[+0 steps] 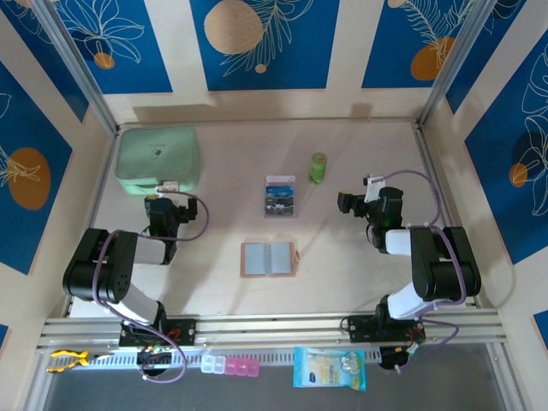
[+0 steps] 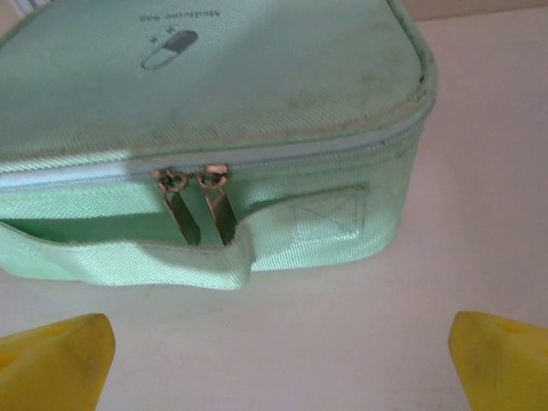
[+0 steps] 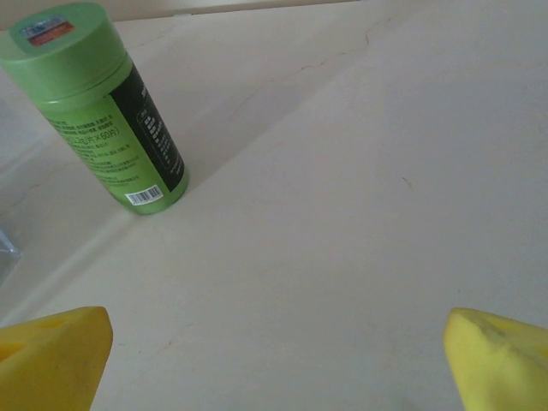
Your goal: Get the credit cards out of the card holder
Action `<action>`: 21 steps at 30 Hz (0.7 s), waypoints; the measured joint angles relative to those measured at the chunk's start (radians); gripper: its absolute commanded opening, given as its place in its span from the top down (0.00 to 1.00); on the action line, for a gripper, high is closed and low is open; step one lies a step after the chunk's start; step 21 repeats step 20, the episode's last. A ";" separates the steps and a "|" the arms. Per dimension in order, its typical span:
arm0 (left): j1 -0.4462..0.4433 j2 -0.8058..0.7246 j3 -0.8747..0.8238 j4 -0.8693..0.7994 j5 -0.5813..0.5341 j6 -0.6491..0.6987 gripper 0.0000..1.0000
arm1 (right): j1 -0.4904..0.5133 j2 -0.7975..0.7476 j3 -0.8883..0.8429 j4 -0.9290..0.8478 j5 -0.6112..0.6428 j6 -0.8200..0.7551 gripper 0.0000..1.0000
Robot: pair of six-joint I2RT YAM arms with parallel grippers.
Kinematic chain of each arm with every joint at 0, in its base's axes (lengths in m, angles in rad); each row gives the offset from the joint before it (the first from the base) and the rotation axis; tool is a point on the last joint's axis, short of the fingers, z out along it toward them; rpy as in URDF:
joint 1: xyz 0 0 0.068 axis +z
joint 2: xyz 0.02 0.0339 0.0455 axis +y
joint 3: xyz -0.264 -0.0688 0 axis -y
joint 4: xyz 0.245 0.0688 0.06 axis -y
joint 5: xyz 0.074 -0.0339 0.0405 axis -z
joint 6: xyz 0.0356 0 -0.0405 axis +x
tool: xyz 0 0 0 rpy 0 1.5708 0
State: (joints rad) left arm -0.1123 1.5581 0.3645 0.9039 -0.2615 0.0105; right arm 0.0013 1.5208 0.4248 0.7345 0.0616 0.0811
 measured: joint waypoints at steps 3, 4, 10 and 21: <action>0.000 0.001 0.000 0.010 0.018 0.000 0.00 | -0.001 0.001 0.000 0.015 -0.003 0.003 0.01; 0.000 0.002 0.000 0.016 0.019 0.000 0.00 | -0.001 0.001 0.000 0.018 -0.006 0.003 0.01; 0.000 0.002 0.000 0.026 0.026 0.008 0.00 | -0.001 0.001 0.000 0.022 -0.007 0.003 0.01; 0.000 0.002 0.000 0.039 0.026 0.018 0.00 | -0.005 0.001 0.000 0.022 -0.014 0.003 0.01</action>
